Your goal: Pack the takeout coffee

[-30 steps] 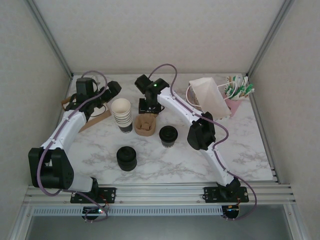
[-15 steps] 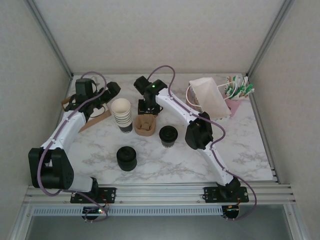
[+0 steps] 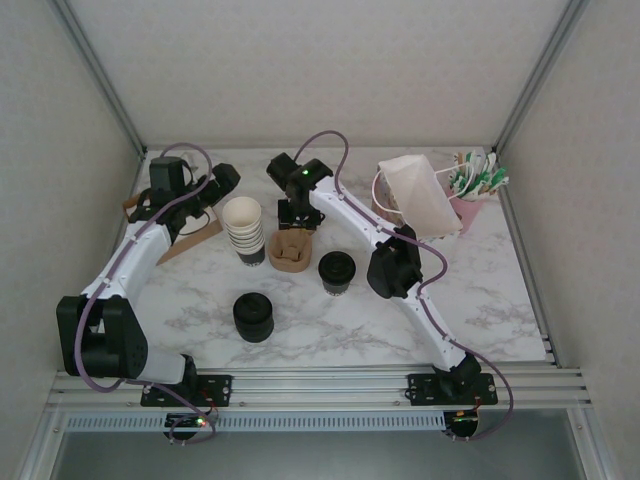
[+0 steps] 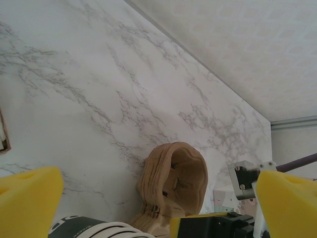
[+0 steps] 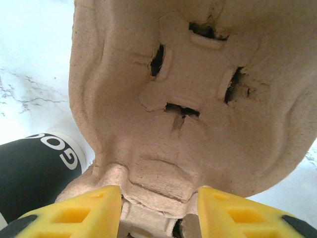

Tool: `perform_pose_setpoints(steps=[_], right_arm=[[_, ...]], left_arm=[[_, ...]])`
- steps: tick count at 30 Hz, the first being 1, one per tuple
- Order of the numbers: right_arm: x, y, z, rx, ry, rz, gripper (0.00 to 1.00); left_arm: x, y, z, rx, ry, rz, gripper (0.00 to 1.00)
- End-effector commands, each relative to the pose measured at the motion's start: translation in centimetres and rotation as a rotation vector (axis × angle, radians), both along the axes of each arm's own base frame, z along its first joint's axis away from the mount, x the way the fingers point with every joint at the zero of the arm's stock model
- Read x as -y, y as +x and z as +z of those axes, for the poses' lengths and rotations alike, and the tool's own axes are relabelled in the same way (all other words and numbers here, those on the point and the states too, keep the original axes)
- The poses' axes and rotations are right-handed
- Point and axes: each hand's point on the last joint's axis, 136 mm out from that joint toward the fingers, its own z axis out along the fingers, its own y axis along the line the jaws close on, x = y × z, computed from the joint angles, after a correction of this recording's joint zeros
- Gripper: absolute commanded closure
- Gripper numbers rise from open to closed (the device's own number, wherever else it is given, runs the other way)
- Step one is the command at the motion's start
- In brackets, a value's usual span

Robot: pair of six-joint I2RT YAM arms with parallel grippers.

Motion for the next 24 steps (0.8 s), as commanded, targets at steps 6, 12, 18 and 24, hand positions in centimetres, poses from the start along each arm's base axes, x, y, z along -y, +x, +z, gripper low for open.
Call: perform_pose_setpoints(steps=[6, 12, 18, 24], right_arm=[[2.0, 0.6, -0.7, 0.040, -0.129, 0.030, 0.56], [3.0, 1.5, 0.4, 0.085, -0.159, 0.035, 0.54], [3.6, 2.2, 1.6, 0.105, -0.147, 0.046, 0.52], [1.8, 1.2, 3.5, 0.105, -0.054, 0.047, 0.45]], left_arm=[[0.0, -0.1, 1.4, 0.050, -0.001, -0.022, 0.00], [0.1, -0.2, 1.5, 0.052, -0.005, -0.023, 0.00], [0.1, -0.2, 1.8, 0.058, -0.010, -0.023, 0.00], [0.2, -0.3, 1.6, 0.056, -0.013, -0.024, 0.00]])
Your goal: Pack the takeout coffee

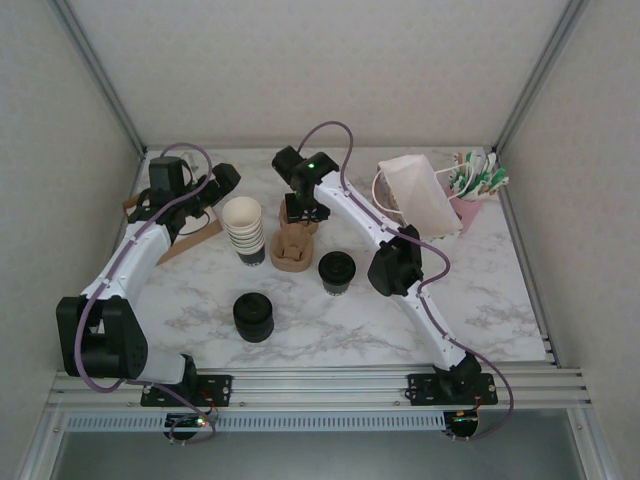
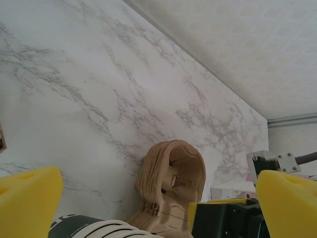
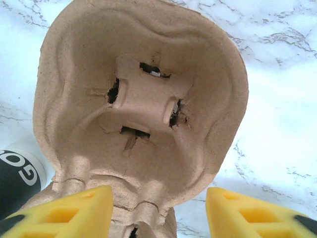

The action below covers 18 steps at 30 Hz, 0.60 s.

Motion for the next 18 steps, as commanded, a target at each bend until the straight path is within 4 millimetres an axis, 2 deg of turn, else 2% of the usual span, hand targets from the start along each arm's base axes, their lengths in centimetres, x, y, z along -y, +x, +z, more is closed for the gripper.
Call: perform_pose_setpoints(steps=[1, 4, 9, 14, 18], right_arm=[[-1.1, -1.0, 2.0, 0.001, 0.060, 0.010, 0.45], [-1.7, -1.6, 1.6, -0.019, 0.070, 0.008, 0.44], [0.3, -2.3, 2.1, 0.007, -0.023, -0.021, 0.42], [1.1, -3.6, 2.6, 0.023, -0.077, 0.007, 0.36], [1.3, -4.6, 1.8, -0.003, -0.117, 0.044, 0.31]], left_arm=[[-0.1, -0.2, 1.4, 0.052, -0.005, -0.011, 0.00], [0.0, -0.2, 1.4, 0.052, -0.008, -0.015, 0.00], [0.0, -0.4, 1.5, 0.051, 0.003, -0.017, 0.00], [0.1, -0.5, 1.3, 0.048, -0.002, -0.022, 0.00], [0.1, -0.5, 1.4, 0.053, -0.003, -0.023, 0.00]])
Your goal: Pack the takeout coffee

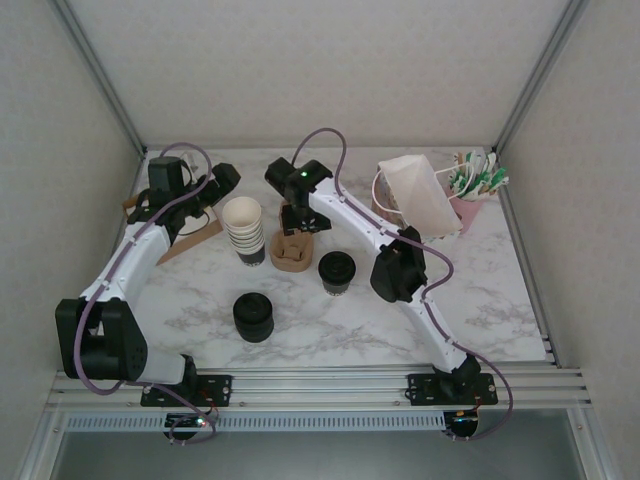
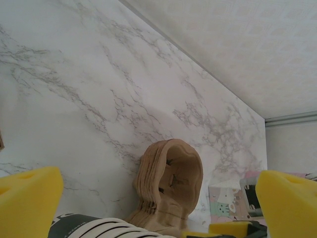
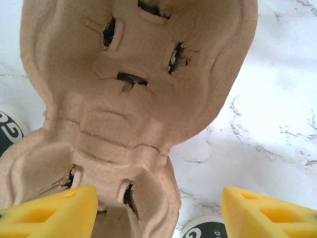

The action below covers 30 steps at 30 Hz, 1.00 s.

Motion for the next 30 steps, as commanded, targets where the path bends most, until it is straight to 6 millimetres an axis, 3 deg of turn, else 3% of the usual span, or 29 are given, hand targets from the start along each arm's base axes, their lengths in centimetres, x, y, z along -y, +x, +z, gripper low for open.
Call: perform_pose_setpoints(steps=[1, 7, 19, 30], right_arm=[[0.7, -1.1, 1.1, 0.004, -0.033, 0.029, 0.31], [0.7, -1.4, -0.9, -0.035, -0.068, 0.078, 0.31], [1.2, -0.8, -2.8, -0.057, -0.114, 0.152, 0.31], [3.0, 0.9, -3.0, -0.030, -0.178, 0.176, 0.32]], left_arm=[[0.0, -0.3, 1.1, 0.044, -0.001, -0.018, 0.00], [0.0, -0.4, 1.1, 0.044, -0.001, -0.018, 0.00], [0.0, -0.4, 0.9, 0.040, -0.001, -0.016, 0.00], [0.0, -0.3, 1.0, 0.039, -0.001, -0.018, 0.00]])
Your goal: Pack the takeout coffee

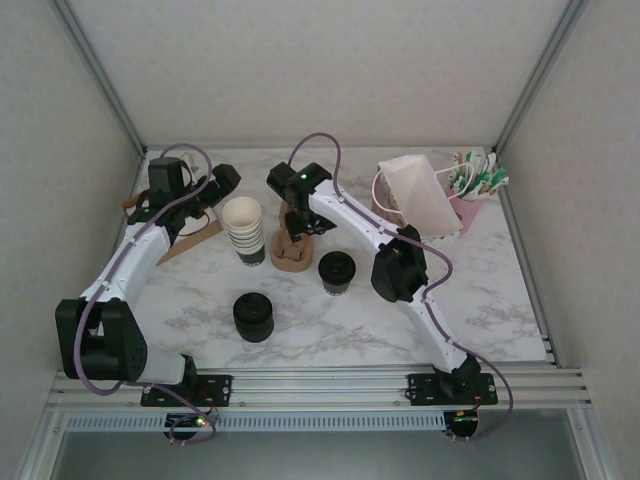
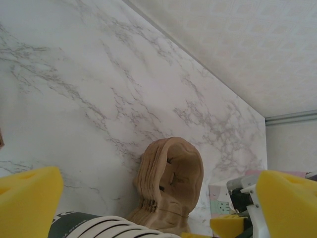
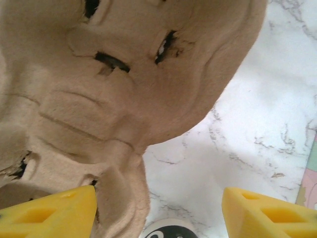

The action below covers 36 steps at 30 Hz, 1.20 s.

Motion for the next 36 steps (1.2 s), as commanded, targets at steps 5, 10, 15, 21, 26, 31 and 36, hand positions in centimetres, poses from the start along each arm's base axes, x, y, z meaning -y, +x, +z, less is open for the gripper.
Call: perform_pose_setpoints(steps=[5, 10, 15, 21, 26, 31, 36], right_arm=[[1.4, 0.7, -2.3, -0.040, -0.058, 0.034, 0.32], [2.6, 1.6, -2.2, -0.023, -0.090, 0.017, 0.33], [3.9, 2.7, -1.3, 0.021, -0.125, -0.001, 0.33], [6.3, 4.9, -0.4, 0.052, -0.135, -0.056, 0.34], [4.9, 4.8, 2.0, 0.058, -0.022, -0.044, 0.32], [1.3, 3.6, 4.4, 0.057, 0.148, 0.036, 0.29], [-1.1, 2.3, 3.9, 0.007, 0.197, 0.159, 0.25]], left_arm=[[0.0, -0.1, 1.0, 0.042, 0.000, -0.015, 0.01], [0.0, -0.1, 1.0, 0.041, -0.001, -0.014, 0.00], [0.0, -0.1, 1.0, 0.040, -0.002, -0.014, 0.00], [0.1, 0.1, 0.9, 0.040, -0.012, -0.016, 0.00], [0.2, 0.1, 1.1, 0.047, -0.015, -0.020, 0.00], [0.5, 0.3, 1.2, 0.052, -0.030, -0.031, 0.00], [1.0, 0.8, 1.3, 0.057, -0.048, -0.058, 0.00]])
